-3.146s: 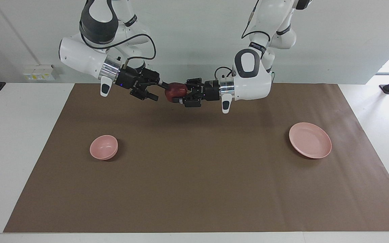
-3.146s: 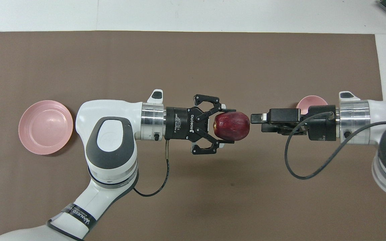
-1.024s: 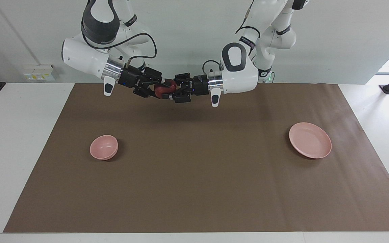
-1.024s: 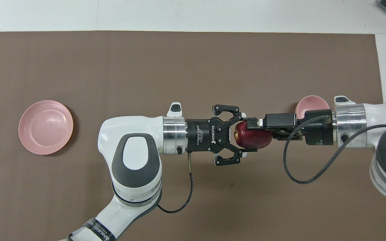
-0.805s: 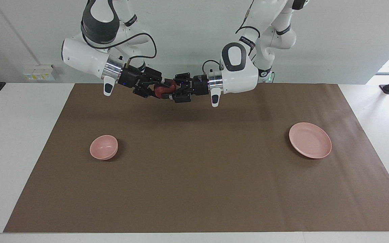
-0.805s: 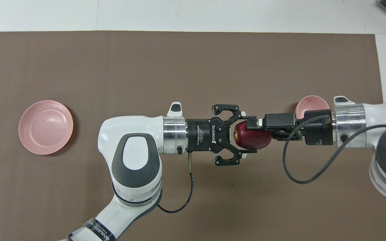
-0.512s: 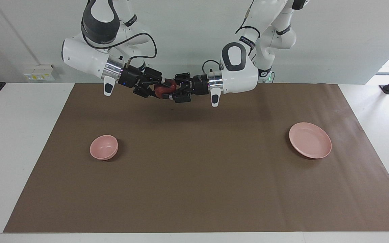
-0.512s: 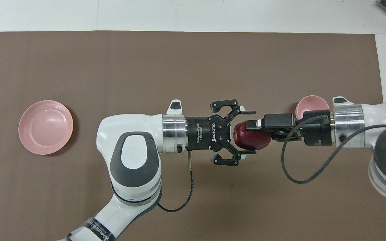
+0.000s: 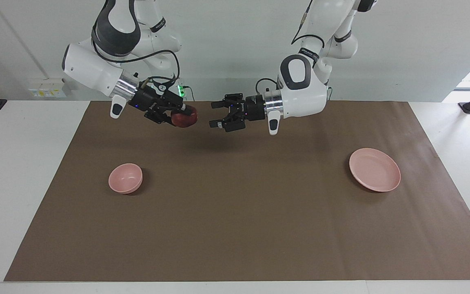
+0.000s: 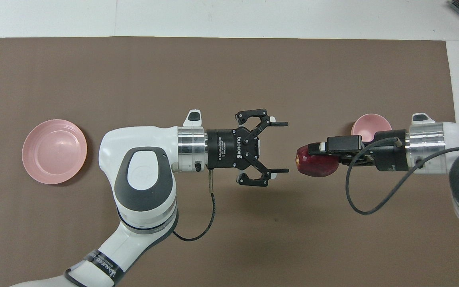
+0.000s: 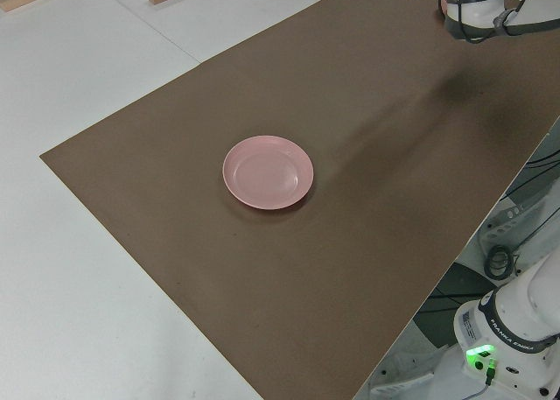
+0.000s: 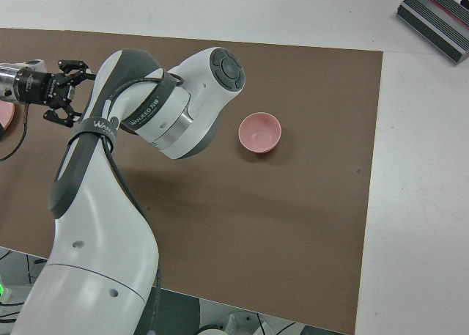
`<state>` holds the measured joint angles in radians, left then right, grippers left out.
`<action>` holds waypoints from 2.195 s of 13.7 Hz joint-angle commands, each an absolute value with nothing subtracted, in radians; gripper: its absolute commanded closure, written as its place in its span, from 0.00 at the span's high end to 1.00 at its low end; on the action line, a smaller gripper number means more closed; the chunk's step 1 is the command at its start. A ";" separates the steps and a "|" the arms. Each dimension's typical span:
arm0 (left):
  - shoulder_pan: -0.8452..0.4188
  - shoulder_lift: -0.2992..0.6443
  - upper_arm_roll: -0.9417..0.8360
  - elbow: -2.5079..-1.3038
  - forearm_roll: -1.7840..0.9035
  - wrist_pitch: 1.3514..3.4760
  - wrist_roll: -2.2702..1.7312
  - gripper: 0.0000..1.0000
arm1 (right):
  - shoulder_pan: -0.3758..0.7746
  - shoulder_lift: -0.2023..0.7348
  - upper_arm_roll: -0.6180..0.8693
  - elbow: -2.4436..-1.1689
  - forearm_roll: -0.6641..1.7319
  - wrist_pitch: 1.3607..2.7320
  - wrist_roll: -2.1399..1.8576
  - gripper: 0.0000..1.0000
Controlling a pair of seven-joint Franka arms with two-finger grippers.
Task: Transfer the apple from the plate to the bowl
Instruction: 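Open the left gripper and withdraw it while the right gripper pulls back, then return the left gripper to rest while the right gripper nears the bowl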
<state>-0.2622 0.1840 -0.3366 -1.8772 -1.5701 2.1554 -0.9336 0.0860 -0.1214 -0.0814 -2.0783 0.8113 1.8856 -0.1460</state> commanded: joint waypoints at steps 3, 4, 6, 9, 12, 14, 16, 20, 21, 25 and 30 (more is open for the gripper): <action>-0.141 0.176 -0.341 -1.891 -1.321 1.973 -0.936 1.00 | 0.031 -0.028 -0.077 -1.951 0.441 1.881 -0.210 0.00; -0.120 0.178 -0.341 -1.891 -1.255 1.947 -0.931 1.00 | 0.028 -0.022 -0.077 -1.947 0.375 1.891 -0.213 0.00; -0.089 0.187 -0.341 -1.887 -1.116 1.902 -0.924 1.00 | 0.020 0.011 -0.078 -1.947 0.286 1.936 -0.230 0.00; -0.063 0.184 -0.341 -1.882 -0.907 1.841 -0.847 1.00 | 0.038 0.069 -0.077 -1.947 0.058 2.061 -0.226 0.00; -0.031 0.183 -0.339 -1.882 -0.749 1.781 -0.708 1.00 | 0.052 0.120 -0.075 -1.930 -0.148 2.152 -0.204 0.00; -0.020 0.183 -0.339 -1.882 -0.636 1.767 -0.626 1.00 | 0.066 0.158 -0.075 -1.928 -0.283 2.196 -0.164 0.00; -0.012 0.173 -0.336 -1.881 -0.542 1.740 -0.542 1.00 | 0.067 0.176 -0.075 -1.936 -0.325 2.204 -0.141 0.00; 0.044 0.146 -0.334 -1.867 -0.317 1.680 -0.335 1.00 | 0.095 0.202 -0.075 -1.948 -0.373 2.212 -0.051 0.00; 0.049 0.138 -0.322 -1.864 -0.270 1.668 -0.277 1.00 | 0.097 0.206 -0.075 -1.957 -0.374 2.232 -0.042 0.00; -0.023 0.084 -0.157 -1.822 -0.109 1.605 -0.118 1.00 | 0.084 0.221 -0.077 -1.973 -0.377 2.269 -0.041 0.00; -0.103 0.029 -0.003 -1.764 0.007 1.582 0.081 1.00 | 0.081 0.229 -0.075 -2.000 -0.377 2.296 -0.038 0.00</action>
